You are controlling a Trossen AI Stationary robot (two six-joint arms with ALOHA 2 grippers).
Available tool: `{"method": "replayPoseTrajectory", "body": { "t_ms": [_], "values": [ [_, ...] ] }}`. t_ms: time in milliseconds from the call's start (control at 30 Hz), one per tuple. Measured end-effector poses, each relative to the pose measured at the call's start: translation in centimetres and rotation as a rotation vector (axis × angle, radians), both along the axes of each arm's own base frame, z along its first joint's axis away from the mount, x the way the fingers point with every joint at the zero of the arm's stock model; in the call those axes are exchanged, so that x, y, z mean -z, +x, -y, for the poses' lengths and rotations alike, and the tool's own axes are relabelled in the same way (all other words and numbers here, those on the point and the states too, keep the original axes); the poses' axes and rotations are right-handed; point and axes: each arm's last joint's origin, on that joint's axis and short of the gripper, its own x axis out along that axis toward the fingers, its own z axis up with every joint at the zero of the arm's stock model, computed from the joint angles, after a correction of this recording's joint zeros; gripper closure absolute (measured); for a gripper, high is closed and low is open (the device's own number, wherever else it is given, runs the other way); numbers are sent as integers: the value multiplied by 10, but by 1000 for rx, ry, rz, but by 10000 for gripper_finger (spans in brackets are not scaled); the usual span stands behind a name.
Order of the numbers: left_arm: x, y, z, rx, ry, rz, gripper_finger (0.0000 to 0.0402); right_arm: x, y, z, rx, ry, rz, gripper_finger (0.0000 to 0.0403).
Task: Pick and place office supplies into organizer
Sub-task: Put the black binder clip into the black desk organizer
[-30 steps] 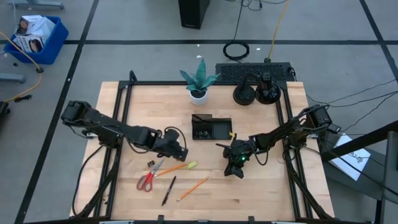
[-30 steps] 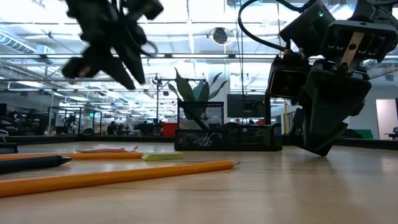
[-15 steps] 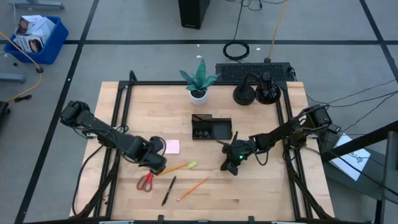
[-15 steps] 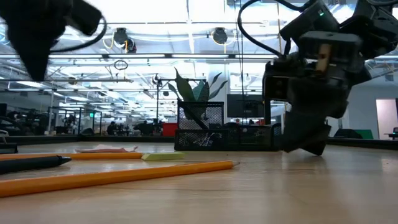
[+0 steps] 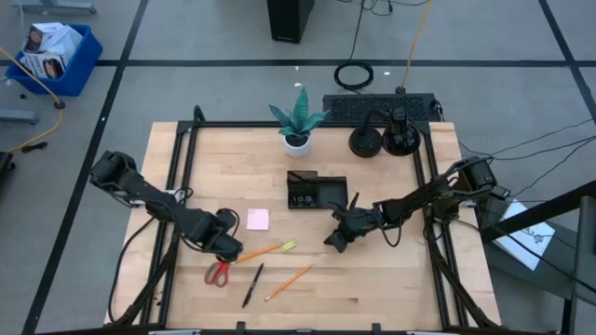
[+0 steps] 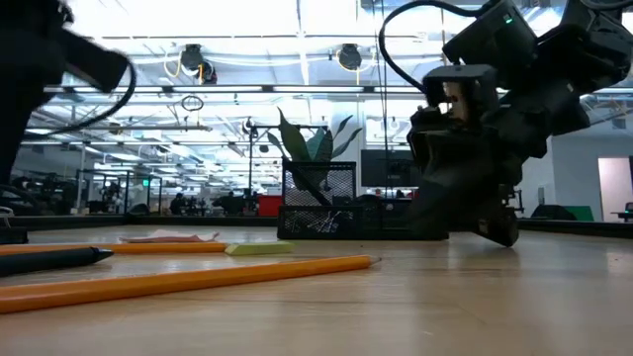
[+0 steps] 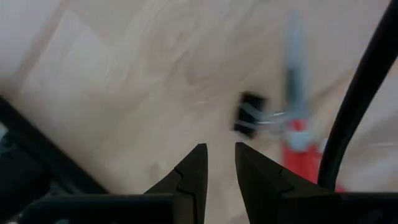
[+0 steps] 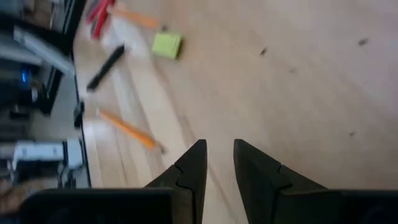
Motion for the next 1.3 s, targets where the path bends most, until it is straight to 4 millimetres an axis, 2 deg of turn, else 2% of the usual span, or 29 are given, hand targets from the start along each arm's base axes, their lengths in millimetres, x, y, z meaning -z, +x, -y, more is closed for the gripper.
{"method": "replayPoseTrajectory", "body": {
  "t_ms": [167,400,500,767,967,1100,1300],
  "values": [
    [10,-7,0,36,-34,-57,314,-2,2,1,94,23,29,328],
    [7,15,11,132,-136,168,314,-3,3,2,164,90,15,328],
    [6,19,14,146,-156,212,314,-3,3,2,182,116,12,328],
    [7,15,10,235,-128,159,313,-4,4,2,211,122,19,328],
    [7,14,9,226,-123,147,313,-4,4,2,212,123,21,328],
    [7,6,6,216,-95,65,313,-4,4,2,226,140,19,328],
    [10,7,10,224,-68,78,313,-4,4,2,261,191,7,328]
  ]
}}
